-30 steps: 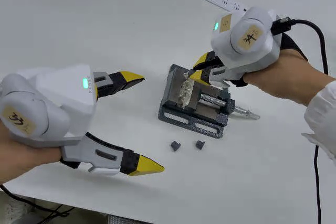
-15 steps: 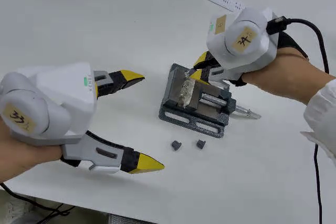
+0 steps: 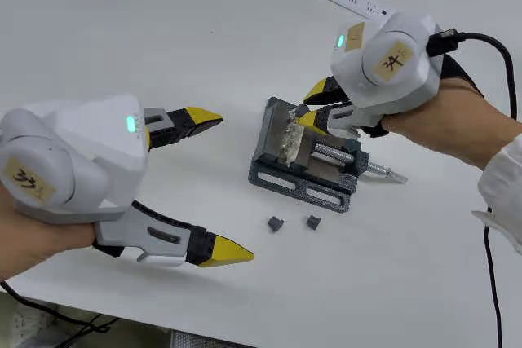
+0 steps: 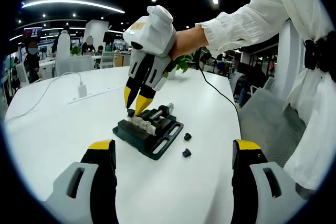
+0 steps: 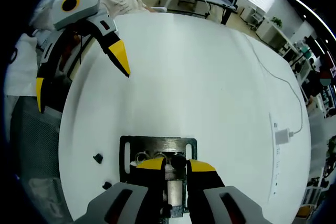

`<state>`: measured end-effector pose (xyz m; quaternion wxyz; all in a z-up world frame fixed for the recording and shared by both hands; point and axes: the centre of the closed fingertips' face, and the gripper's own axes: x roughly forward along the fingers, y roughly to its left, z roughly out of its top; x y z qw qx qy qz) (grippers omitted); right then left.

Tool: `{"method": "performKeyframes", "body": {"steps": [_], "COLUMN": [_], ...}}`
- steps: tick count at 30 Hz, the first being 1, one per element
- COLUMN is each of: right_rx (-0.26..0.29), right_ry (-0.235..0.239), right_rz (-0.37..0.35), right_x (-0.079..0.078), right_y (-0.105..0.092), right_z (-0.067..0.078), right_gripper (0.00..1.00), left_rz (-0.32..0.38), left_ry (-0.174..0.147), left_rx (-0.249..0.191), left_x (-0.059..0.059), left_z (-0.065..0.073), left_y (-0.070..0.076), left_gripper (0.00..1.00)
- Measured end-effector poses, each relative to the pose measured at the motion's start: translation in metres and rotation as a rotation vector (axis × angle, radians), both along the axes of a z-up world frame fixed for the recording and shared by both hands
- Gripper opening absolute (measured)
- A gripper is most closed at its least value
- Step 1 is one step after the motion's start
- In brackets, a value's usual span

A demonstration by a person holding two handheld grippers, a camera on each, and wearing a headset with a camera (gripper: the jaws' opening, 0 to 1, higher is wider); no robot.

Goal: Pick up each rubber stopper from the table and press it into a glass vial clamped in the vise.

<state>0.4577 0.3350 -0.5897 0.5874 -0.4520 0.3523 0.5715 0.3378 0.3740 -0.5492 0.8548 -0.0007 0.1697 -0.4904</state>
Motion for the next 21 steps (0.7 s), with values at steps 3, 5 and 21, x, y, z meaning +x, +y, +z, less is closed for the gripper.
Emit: {"method": "performKeyframes", "body": {"steps": [3,5,21], "right_rx": [0.045,0.065,0.068], "right_ry": [0.017,0.015,0.092], "right_rz": [-0.031,-0.047,-0.069], "right_x": [0.001,0.005,0.001], "right_y": [0.002,0.001,-0.001], "right_z": [0.009,0.013,0.003], "right_gripper": [0.10,0.07,0.00], "left_rz": [0.001,0.000,-0.009], "left_ry": [0.001,0.002,0.009], "left_rx": [0.000,-0.002,0.000], "left_x": [0.000,0.000,0.000], "left_z": [0.000,0.000,-0.002], "left_y": [0.000,0.000,-0.001], "left_gripper": [0.91,0.91,0.90]}}
